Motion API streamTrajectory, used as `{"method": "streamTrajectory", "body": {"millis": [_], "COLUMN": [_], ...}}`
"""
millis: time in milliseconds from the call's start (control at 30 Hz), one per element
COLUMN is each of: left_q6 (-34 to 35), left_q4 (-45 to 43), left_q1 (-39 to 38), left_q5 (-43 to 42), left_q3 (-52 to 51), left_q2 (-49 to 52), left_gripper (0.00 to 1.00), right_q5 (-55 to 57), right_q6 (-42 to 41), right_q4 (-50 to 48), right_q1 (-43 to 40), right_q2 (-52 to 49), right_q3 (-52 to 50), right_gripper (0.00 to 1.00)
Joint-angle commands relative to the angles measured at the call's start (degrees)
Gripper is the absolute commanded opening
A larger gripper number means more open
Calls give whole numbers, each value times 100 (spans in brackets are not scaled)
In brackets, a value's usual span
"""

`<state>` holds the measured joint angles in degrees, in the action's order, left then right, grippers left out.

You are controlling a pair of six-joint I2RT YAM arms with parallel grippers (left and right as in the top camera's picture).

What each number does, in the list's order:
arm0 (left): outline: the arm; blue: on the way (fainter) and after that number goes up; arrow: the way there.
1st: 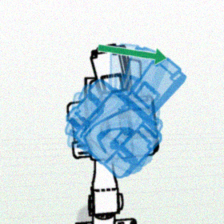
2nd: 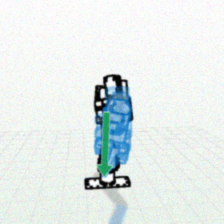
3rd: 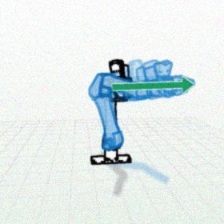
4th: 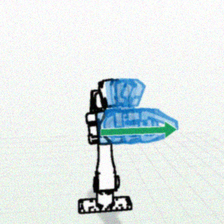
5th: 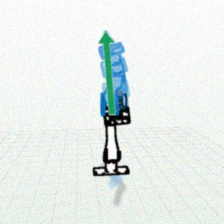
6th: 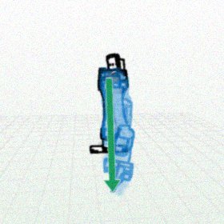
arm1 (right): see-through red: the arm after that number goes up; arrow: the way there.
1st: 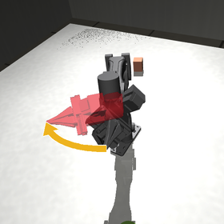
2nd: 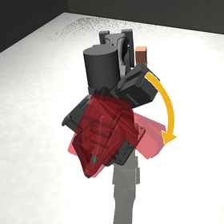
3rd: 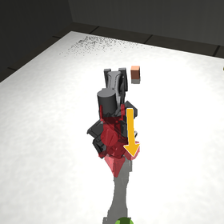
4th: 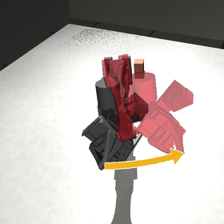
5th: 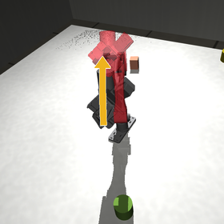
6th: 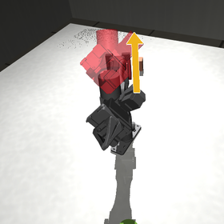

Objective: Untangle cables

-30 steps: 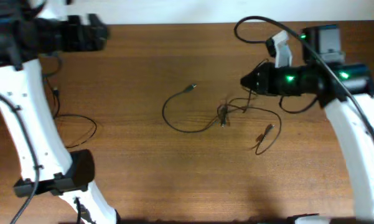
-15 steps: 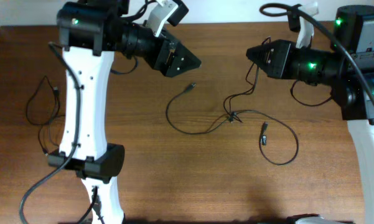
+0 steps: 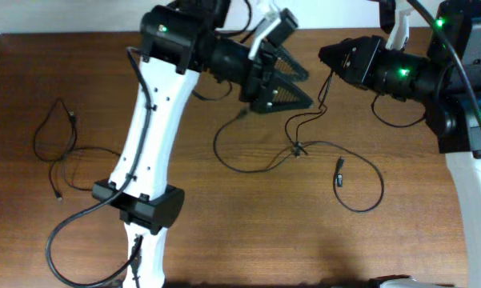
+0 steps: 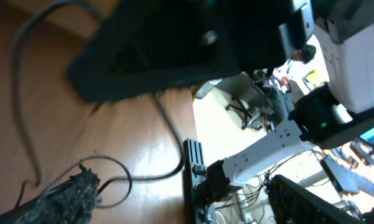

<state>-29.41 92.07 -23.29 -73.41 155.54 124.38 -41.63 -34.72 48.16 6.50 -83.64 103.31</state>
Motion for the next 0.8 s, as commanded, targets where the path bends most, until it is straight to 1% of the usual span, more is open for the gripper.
{"method": "streamTrajectory", "body": {"millis": [0, 33, 100, 200, 367, 467, 500, 533, 567, 600, 633, 700, 733, 767], "left_q6": [-109, -109, -109, -94, -85, -85, -85, -85, -83, -83, -83, 111, 326, 973], "left_q4": [-223, -337, -479, -599, -638, -643, -643, -649, -654, -654, -654, -660, -660, -769], "left_q1": [-299, -356, -374, -372, -461, -603, -638, -662, -671, -671, -664, -566, -492, -442], "left_q5": [-138, -120, -116, -76, -120, -66, -50, -48, -35, -33, -33, -33, 101, 780], "left_q3": [0, 0, 0, 0, 0, 0, 0, 0, 0, 0, 0, 2, 2, 4], "left_q2": [66, 66, 68, 72, 72, 87, 98, 105, 109, 109, 109, 109, 109, 107], "left_gripper": [83, 77, 71, 68, 69, 66, 56, 25, 0, 0, 0, 0, 0, 0], "right_q5": [0, -17, -17, -15, -13, -9, -7, 11, 28, 28, 31, 293, 564, 901], "right_q6": [-28, -28, -28, -26, -26, -24, -22, -11, -2, 0, 39, 170, 173, 188], "right_q4": [-20, -2, 28, 90, 87, 87, 87, 92, 92, 92, 92, 232, 396, 590], "right_q1": [-15, -15, -15, -15, -15, -15, -15, -15, -15, -17, -15, -15, -17, -15], "right_q2": [-11, -11, -11, -11, -37, -52, -55, -55, -55, -55, -55, -55, -55, -55], "right_q3": [101, 101, 101, 101, 96, 96, 96, 96, 96, 96, 96, 96, 96, 96], "right_gripper": [4, 4, 4, 4, 4, 4, 4, 4, 4, 5, 10, 30, 35, 40]}}
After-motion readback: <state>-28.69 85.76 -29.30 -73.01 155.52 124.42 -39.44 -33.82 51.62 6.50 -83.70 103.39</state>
